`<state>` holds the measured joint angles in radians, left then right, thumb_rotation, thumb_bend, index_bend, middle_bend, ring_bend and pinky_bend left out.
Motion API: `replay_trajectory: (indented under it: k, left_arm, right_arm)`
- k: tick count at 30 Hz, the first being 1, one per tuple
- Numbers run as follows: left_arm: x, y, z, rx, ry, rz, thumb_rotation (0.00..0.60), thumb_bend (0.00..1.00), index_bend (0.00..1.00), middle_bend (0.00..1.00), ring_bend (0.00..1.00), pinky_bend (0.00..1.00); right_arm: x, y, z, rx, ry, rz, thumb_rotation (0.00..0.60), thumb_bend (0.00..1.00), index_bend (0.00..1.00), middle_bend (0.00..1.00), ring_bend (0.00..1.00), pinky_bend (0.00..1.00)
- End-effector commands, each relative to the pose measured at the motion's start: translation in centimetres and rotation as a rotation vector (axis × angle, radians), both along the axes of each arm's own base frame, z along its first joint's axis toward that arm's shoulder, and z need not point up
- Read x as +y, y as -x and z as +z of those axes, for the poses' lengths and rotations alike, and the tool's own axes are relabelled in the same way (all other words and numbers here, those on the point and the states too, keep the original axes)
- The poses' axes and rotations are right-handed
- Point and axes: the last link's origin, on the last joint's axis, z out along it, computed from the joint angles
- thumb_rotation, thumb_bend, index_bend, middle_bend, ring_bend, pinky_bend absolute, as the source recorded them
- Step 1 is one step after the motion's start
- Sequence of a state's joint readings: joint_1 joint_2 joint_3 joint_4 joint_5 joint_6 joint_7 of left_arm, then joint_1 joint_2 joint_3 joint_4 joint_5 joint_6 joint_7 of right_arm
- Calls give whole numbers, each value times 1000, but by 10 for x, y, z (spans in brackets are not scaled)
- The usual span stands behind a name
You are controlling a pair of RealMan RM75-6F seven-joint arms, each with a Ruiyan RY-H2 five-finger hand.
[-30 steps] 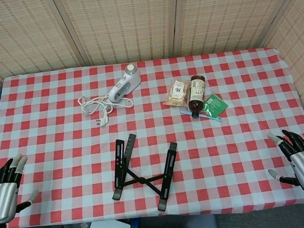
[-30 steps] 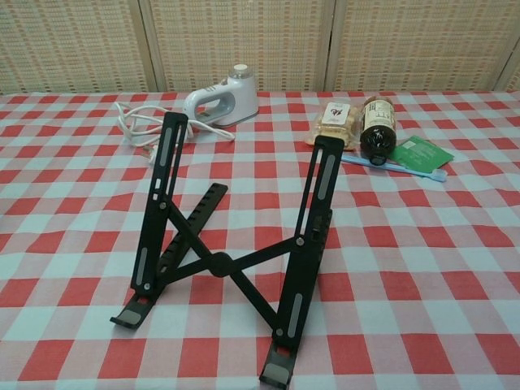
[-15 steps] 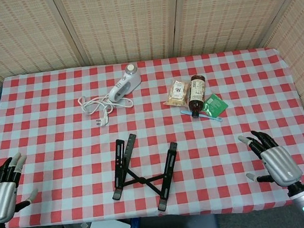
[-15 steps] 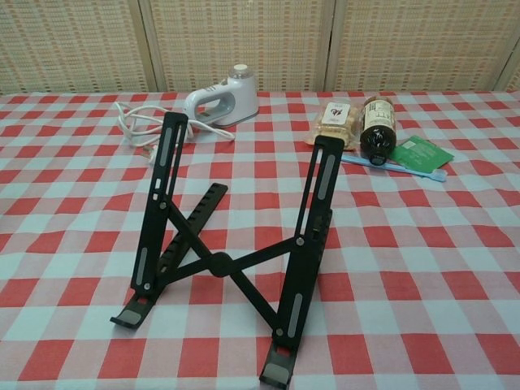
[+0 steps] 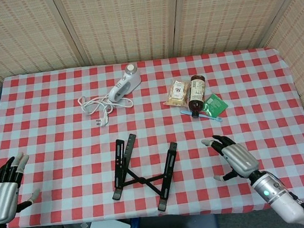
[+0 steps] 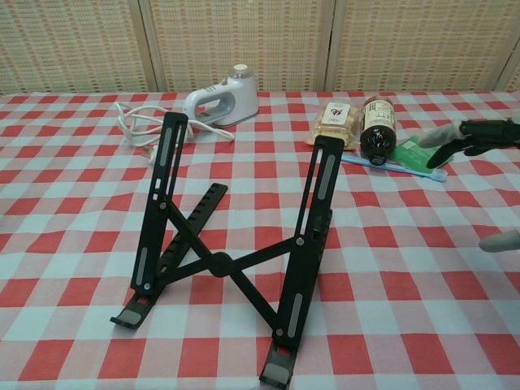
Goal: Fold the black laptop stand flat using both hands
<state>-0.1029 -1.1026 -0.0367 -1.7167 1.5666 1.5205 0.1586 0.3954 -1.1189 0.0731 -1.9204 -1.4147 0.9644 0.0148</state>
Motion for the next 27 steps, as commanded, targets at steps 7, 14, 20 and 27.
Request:
replay_trajectory:
  k: [7, 14, 20, 27]
  left_arm:
    - [1, -2, -1, 1, 4, -7, 600, 227, 0, 0, 0, 126]
    - [0, -1, -1, 7, 5, -3, 600, 226, 0, 0, 0, 127]
    - [2, -1, -1, 10, 10, -10, 600, 227, 0, 0, 0, 127]
    - [24, -9, 3, -32, 35, -75, 600, 227, 0, 0, 7, 127]
  right_arm:
    - [-23, -37, -35, -141, -124, -22, 600, 0, 112, 197, 51, 80]
    - [-38, -58, -54, -215, -172, -31, 600, 0, 112, 197, 51, 80]
    - [-59, -76, -70, -214, -163, 13, 600, 0, 112, 197, 51, 80]
    - [-79, -96, -84, -194, -146, 73, 600, 0, 112, 197, 51, 80]
